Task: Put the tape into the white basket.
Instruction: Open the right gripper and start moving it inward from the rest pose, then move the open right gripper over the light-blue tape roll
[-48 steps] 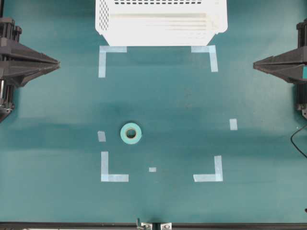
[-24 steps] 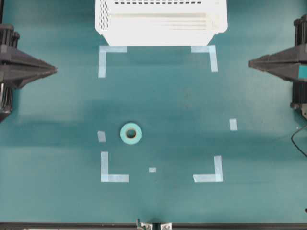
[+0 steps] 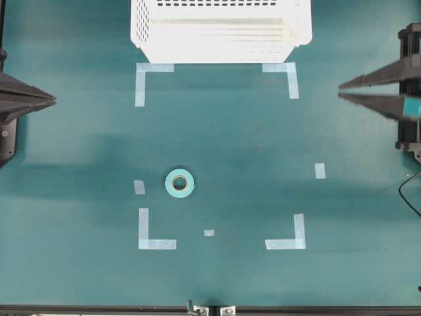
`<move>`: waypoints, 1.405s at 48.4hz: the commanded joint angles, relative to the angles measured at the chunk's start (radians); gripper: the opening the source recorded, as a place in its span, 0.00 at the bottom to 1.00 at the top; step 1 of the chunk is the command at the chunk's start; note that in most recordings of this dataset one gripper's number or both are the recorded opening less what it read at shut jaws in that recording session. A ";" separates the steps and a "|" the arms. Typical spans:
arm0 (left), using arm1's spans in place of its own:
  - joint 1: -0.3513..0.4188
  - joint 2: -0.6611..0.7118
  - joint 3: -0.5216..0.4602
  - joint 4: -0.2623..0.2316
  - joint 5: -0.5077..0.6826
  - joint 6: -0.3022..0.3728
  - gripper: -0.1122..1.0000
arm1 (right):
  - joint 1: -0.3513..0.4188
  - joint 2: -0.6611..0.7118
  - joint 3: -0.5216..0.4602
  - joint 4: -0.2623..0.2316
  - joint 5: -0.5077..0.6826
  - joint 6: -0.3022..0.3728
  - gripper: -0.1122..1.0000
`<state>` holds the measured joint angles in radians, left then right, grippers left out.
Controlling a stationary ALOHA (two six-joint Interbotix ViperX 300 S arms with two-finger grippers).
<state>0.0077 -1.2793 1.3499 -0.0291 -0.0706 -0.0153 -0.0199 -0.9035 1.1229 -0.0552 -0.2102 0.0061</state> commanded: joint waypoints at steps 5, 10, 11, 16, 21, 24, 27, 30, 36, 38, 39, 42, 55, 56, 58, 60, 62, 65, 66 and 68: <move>0.003 -0.012 0.018 -0.002 0.000 -0.002 0.00 | -0.002 0.005 -0.028 0.003 -0.002 0.003 0.75; 0.003 -0.012 0.038 -0.002 0.002 -0.003 0.00 | -0.002 0.005 -0.034 0.003 0.002 0.005 0.96; 0.003 -0.014 0.043 -0.002 0.002 -0.003 0.00 | -0.002 0.003 -0.035 0.003 0.002 0.006 0.98; 0.003 -0.014 0.069 -0.002 0.002 -0.008 0.00 | -0.002 0.003 -0.046 0.003 0.021 0.014 1.00; 0.003 -0.014 0.086 -0.002 0.002 -0.015 0.00 | -0.002 0.002 -0.058 0.003 0.063 0.014 1.00; 0.003 -0.015 0.092 0.000 0.002 -0.018 0.00 | -0.002 0.005 -0.074 0.003 0.091 0.014 1.00; 0.003 -0.015 0.101 -0.002 0.002 -0.018 0.00 | -0.002 0.006 -0.089 0.003 0.106 0.015 1.00; 0.003 -0.015 0.110 -0.002 0.002 -0.017 0.00 | -0.002 0.015 -0.107 0.003 0.117 0.015 1.00; 0.003 -0.015 0.138 -0.002 0.009 -0.017 0.00 | -0.002 0.057 -0.141 0.003 0.150 0.015 1.00; 0.003 -0.015 0.146 -0.002 0.012 -0.017 0.00 | -0.002 0.075 -0.153 0.003 0.164 0.015 1.00; 0.003 -0.015 0.150 0.000 0.015 -0.017 0.00 | -0.002 0.084 -0.161 0.003 0.172 0.015 1.00; 0.003 -0.015 0.158 -0.002 0.021 -0.015 0.00 | -0.002 0.115 -0.181 0.003 0.184 0.017 1.00; 0.003 -0.021 0.183 0.000 0.064 -0.015 0.00 | -0.002 0.233 -0.262 0.026 0.219 0.048 1.00; 0.003 -0.026 0.184 0.000 0.066 -0.015 0.00 | -0.002 0.241 -0.270 0.026 0.225 0.049 1.00; 0.003 -0.040 0.187 0.000 0.069 -0.015 0.00 | -0.002 0.255 -0.284 0.026 0.242 0.054 1.00; 0.003 -0.055 0.190 0.000 0.074 -0.014 0.00 | -0.002 0.268 -0.299 0.026 0.264 0.054 1.00; 0.003 -0.074 0.196 0.000 0.080 -0.014 0.00 | -0.002 0.287 -0.321 0.026 0.296 0.055 0.99; 0.003 -0.106 0.202 -0.002 0.089 -0.012 0.00 | -0.002 0.314 -0.351 0.026 0.347 0.055 0.99; 0.003 -0.117 0.206 0.000 0.092 -0.012 0.00 | -0.002 0.324 -0.360 0.026 0.364 0.055 0.99; 0.003 -0.137 0.210 0.000 0.098 -0.012 0.00 | -0.002 0.345 -0.385 0.026 0.402 0.058 0.99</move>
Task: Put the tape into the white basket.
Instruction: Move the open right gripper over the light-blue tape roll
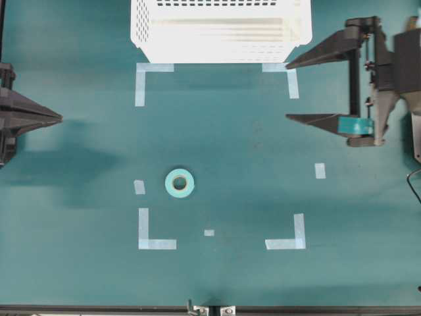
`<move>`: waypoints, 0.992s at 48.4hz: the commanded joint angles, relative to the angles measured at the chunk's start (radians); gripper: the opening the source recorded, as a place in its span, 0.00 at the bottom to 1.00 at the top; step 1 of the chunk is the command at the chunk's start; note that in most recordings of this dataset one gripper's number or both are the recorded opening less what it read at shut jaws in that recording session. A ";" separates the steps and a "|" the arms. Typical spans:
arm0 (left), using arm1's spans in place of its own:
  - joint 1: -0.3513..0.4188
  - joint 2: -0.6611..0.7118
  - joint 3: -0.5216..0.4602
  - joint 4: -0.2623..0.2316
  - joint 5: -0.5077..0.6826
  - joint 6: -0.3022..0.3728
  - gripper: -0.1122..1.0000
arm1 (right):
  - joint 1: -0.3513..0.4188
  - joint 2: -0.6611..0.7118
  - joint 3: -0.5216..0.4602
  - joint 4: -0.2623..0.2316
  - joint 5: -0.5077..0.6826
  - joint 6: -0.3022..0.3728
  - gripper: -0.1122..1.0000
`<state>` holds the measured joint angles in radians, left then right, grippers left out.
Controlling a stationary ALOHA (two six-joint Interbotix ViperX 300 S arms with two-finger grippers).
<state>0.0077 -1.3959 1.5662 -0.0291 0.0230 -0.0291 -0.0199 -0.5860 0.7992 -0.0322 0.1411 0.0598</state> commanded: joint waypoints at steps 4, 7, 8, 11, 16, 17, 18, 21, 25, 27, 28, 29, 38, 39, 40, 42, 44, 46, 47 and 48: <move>0.003 -0.054 0.005 0.000 0.015 0.002 0.00 | -0.002 0.072 -0.106 0.006 0.109 0.005 0.99; 0.003 -0.063 0.009 0.000 0.017 0.002 0.00 | -0.002 0.101 -0.135 0.006 0.123 0.005 0.99; 0.003 -0.064 0.011 0.000 0.017 0.002 0.00 | -0.002 0.112 -0.143 0.006 0.123 0.005 0.99; 0.003 -0.063 0.009 0.000 0.017 0.002 0.00 | -0.002 0.137 -0.164 0.006 0.127 0.005 0.99; 0.003 -0.061 0.008 0.000 0.017 0.002 0.00 | 0.000 0.181 -0.195 0.026 0.160 0.018 0.99; 0.003 -0.061 0.008 0.000 0.017 0.002 0.00 | 0.000 0.190 -0.201 0.035 0.172 0.025 0.99; 0.003 -0.061 0.008 0.000 0.017 0.002 0.00 | 0.000 0.198 -0.207 0.040 0.184 0.029 0.99; 0.003 -0.061 0.008 0.000 0.017 0.002 0.00 | 0.000 0.224 -0.225 0.044 0.221 0.048 0.99; 0.003 -0.061 0.008 0.000 0.017 0.002 0.00 | 0.002 0.256 -0.250 0.044 0.259 0.063 0.98; 0.003 -0.061 0.008 0.000 0.017 0.002 0.00 | 0.002 0.276 -0.267 0.044 0.275 0.067 0.98; 0.003 -0.061 0.008 0.000 0.017 0.002 0.00 | 0.000 0.284 -0.273 0.044 0.279 0.067 0.98; 0.003 -0.061 0.008 0.000 0.017 0.002 0.00 | 0.002 0.291 -0.281 0.044 0.282 0.069 0.98; 0.003 -0.061 0.008 0.000 0.017 0.002 0.00 | 0.002 0.374 -0.342 0.044 0.330 0.069 0.98; 0.003 -0.061 0.008 0.000 0.017 0.002 0.00 | 0.000 0.383 -0.348 0.044 0.337 0.069 0.98; 0.003 -0.061 0.008 0.000 0.018 0.002 0.00 | 0.000 0.391 -0.354 0.044 0.344 0.069 0.98; 0.003 -0.061 0.008 0.000 0.017 0.002 0.00 | 0.000 0.410 -0.367 0.044 0.360 0.069 0.98; 0.003 -0.060 0.008 0.000 0.017 0.002 0.00 | 0.000 0.428 -0.380 0.043 0.374 0.069 0.98; 0.003 -0.060 0.009 0.000 0.018 0.002 0.00 | 0.000 0.445 -0.396 0.043 0.388 0.069 0.98; 0.003 -0.061 0.008 0.000 0.017 0.002 0.00 | 0.002 0.454 -0.403 0.043 0.394 0.069 0.98; 0.003 -0.061 0.008 0.000 0.017 0.002 0.00 | 0.000 0.462 -0.411 0.043 0.400 0.069 0.98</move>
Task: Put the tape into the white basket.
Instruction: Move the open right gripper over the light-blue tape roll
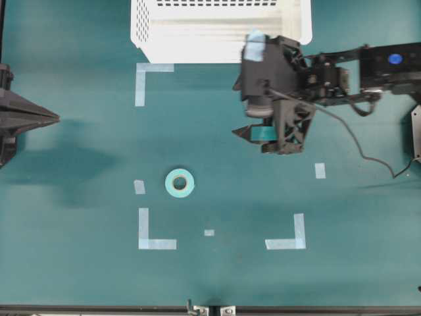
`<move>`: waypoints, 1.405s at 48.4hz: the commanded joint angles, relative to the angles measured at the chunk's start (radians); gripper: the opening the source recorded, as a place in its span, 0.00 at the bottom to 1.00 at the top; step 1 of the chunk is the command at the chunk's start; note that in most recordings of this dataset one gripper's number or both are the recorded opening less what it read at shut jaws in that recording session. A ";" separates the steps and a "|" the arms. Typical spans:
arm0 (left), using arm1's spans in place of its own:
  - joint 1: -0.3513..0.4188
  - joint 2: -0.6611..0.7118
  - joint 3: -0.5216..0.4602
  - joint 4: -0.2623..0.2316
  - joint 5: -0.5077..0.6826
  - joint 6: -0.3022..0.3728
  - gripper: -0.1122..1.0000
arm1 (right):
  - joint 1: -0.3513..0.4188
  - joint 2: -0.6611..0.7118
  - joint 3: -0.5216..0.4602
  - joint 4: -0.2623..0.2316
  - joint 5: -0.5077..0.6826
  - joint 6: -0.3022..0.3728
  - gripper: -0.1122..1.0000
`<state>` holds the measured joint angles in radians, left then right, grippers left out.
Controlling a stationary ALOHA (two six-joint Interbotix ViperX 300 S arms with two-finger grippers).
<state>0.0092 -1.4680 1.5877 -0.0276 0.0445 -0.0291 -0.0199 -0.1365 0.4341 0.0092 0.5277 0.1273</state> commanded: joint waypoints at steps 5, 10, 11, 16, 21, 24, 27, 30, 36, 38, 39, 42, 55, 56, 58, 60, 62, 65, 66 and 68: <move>0.002 0.012 -0.014 -0.002 -0.005 0.002 0.00 | 0.002 0.054 -0.086 -0.002 0.037 0.003 0.97; 0.002 0.011 -0.014 -0.002 -0.005 0.002 0.00 | 0.002 0.091 -0.117 -0.005 0.048 0.002 0.97; 0.002 0.011 -0.014 -0.002 -0.005 0.002 0.00 | 0.002 0.097 -0.123 -0.005 0.049 0.002 0.97; 0.002 0.012 -0.014 -0.002 -0.005 0.002 0.00 | 0.000 0.130 -0.150 -0.005 0.054 0.003 0.97; 0.002 0.012 -0.014 -0.002 -0.005 0.002 0.00 | 0.000 0.155 -0.176 -0.005 0.064 0.005 0.98; 0.002 0.011 -0.014 -0.002 -0.005 0.002 0.00 | 0.000 0.167 -0.189 -0.005 0.074 0.005 0.97; 0.002 0.012 -0.014 -0.002 -0.005 0.002 0.00 | 0.002 0.176 -0.201 -0.005 0.084 0.006 0.97; 0.002 0.011 -0.012 -0.002 -0.005 0.002 0.00 | 0.002 0.186 -0.209 -0.005 0.092 0.008 0.97; 0.002 0.011 -0.014 -0.002 -0.005 0.002 0.00 | 0.003 0.195 -0.225 -0.005 0.117 0.011 0.97; 0.002 0.011 -0.014 -0.002 -0.005 0.002 0.00 | 0.005 0.196 -0.230 -0.005 0.120 0.012 0.97; 0.002 0.011 -0.014 -0.002 -0.005 0.002 0.00 | 0.008 0.196 -0.233 -0.005 0.121 0.015 0.97; 0.002 0.011 -0.014 -0.002 -0.005 0.002 0.00 | 0.014 0.196 -0.236 -0.005 0.121 0.028 0.97; 0.002 0.012 -0.014 -0.002 -0.003 0.002 0.00 | 0.072 0.225 -0.250 -0.005 0.121 0.103 0.97; 0.002 0.011 -0.014 -0.002 -0.005 0.002 0.00 | 0.078 0.229 -0.252 -0.005 0.121 0.110 0.97; 0.002 0.011 -0.014 -0.002 -0.003 0.002 0.00 | 0.086 0.233 -0.255 -0.005 0.121 0.123 0.97; 0.002 0.011 -0.014 -0.002 -0.005 0.002 0.00 | 0.094 0.238 -0.259 -0.005 0.121 0.137 0.97; 0.002 0.012 -0.014 -0.002 -0.005 0.002 0.00 | 0.103 0.241 -0.264 -0.005 0.121 0.149 0.97; 0.002 0.011 -0.014 -0.002 -0.005 0.002 0.00 | 0.121 0.245 -0.270 -0.005 0.121 0.170 0.97; 0.002 0.011 -0.014 -0.002 -0.005 0.002 0.00 | 0.126 0.245 -0.272 -0.005 0.121 0.178 0.97; 0.002 0.011 -0.014 -0.002 -0.005 0.002 0.00 | 0.135 0.249 -0.275 -0.005 0.121 0.190 0.97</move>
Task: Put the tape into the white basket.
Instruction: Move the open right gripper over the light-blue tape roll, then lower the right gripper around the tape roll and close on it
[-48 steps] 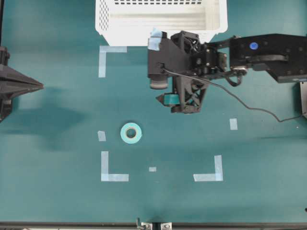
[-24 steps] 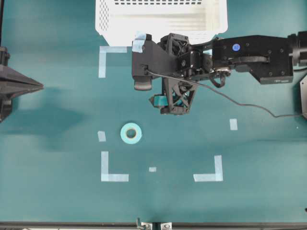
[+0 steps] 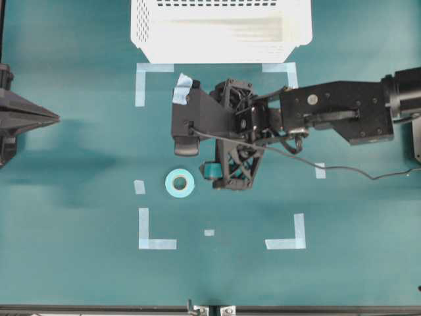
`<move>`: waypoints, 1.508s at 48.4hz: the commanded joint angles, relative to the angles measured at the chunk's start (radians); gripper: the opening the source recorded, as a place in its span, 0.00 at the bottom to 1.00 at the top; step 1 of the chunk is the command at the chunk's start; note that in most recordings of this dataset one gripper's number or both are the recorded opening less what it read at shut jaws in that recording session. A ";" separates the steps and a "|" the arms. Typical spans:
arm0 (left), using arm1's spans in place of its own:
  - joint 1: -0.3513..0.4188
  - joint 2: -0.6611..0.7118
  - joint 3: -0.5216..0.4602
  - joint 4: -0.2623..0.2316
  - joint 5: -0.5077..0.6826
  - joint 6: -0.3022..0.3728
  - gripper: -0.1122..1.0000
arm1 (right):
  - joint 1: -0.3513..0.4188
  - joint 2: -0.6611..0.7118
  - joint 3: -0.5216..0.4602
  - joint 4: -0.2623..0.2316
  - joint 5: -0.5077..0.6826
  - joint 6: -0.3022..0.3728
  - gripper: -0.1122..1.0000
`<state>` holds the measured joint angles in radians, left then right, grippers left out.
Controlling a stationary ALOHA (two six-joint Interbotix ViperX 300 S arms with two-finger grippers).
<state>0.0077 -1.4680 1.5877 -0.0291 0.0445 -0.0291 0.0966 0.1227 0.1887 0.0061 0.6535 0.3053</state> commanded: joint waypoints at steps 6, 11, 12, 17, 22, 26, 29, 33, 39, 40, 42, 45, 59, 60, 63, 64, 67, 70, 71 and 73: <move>0.003 0.011 -0.012 0.000 -0.005 0.002 0.00 | 0.044 -0.002 -0.037 -0.002 -0.002 0.051 0.97; 0.003 0.011 -0.014 0.000 -0.005 0.002 0.00 | 0.064 0.009 -0.044 -0.008 -0.002 0.066 0.97; 0.003 0.012 -0.014 0.000 -0.005 0.002 0.00 | 0.069 0.011 -0.046 -0.011 -0.002 0.067 0.97; 0.003 0.011 -0.014 0.000 -0.005 0.002 0.00 | 0.078 0.021 -0.057 -0.017 0.008 0.077 0.97; 0.003 0.011 -0.014 0.000 -0.005 0.002 0.00 | 0.081 0.031 -0.069 -0.015 0.025 0.081 0.95; 0.003 0.011 -0.012 0.000 -0.003 0.002 0.00 | 0.081 0.041 -0.078 -0.017 0.038 0.081 0.95; 0.003 0.011 -0.014 0.000 -0.005 0.002 0.00 | 0.081 0.049 -0.084 -0.017 0.040 0.081 0.95; 0.003 0.011 -0.014 0.000 -0.005 0.002 0.00 | 0.083 0.061 -0.087 -0.020 0.040 0.080 0.95; 0.003 0.011 -0.014 0.000 -0.003 0.002 0.00 | 0.081 0.080 -0.092 -0.021 0.029 0.077 0.96; 0.003 0.011 -0.014 0.000 -0.005 0.002 0.00 | 0.083 0.084 -0.092 -0.021 0.026 0.077 0.96; 0.003 0.011 -0.012 0.000 -0.005 0.002 0.00 | 0.081 0.089 -0.092 -0.021 0.021 0.075 0.97; 0.003 0.012 -0.014 0.000 -0.005 0.002 0.00 | 0.081 0.094 -0.092 -0.021 0.012 0.074 0.98; 0.003 0.012 -0.014 0.000 -0.005 0.002 0.00 | 0.081 0.110 -0.100 -0.021 0.014 0.074 1.00; 0.003 0.012 -0.014 0.000 -0.005 0.002 0.00 | 0.081 0.115 -0.103 -0.021 0.015 0.072 1.00; 0.003 0.011 -0.014 0.000 -0.005 0.002 0.00 | 0.081 0.127 -0.114 -0.021 0.017 0.071 1.00; 0.003 0.011 -0.014 0.000 -0.005 0.002 0.00 | 0.081 0.132 -0.118 -0.021 0.018 0.071 1.00; 0.003 0.012 -0.014 0.000 -0.005 0.002 0.00 | 0.081 0.146 -0.133 -0.021 0.018 0.071 1.00; 0.003 0.011 -0.014 0.000 -0.005 0.002 0.00 | 0.083 0.161 -0.147 -0.021 0.018 0.071 1.00; 0.003 0.011 -0.014 0.000 -0.005 0.002 0.00 | 0.081 0.166 -0.152 -0.021 0.018 0.071 1.00; 0.003 0.011 -0.014 0.000 -0.005 0.002 0.00 | 0.081 0.175 -0.160 -0.021 0.018 0.071 1.00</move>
<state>0.0092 -1.4680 1.5877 -0.0276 0.0460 -0.0291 0.1764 0.3037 0.0660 -0.0138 0.6750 0.3774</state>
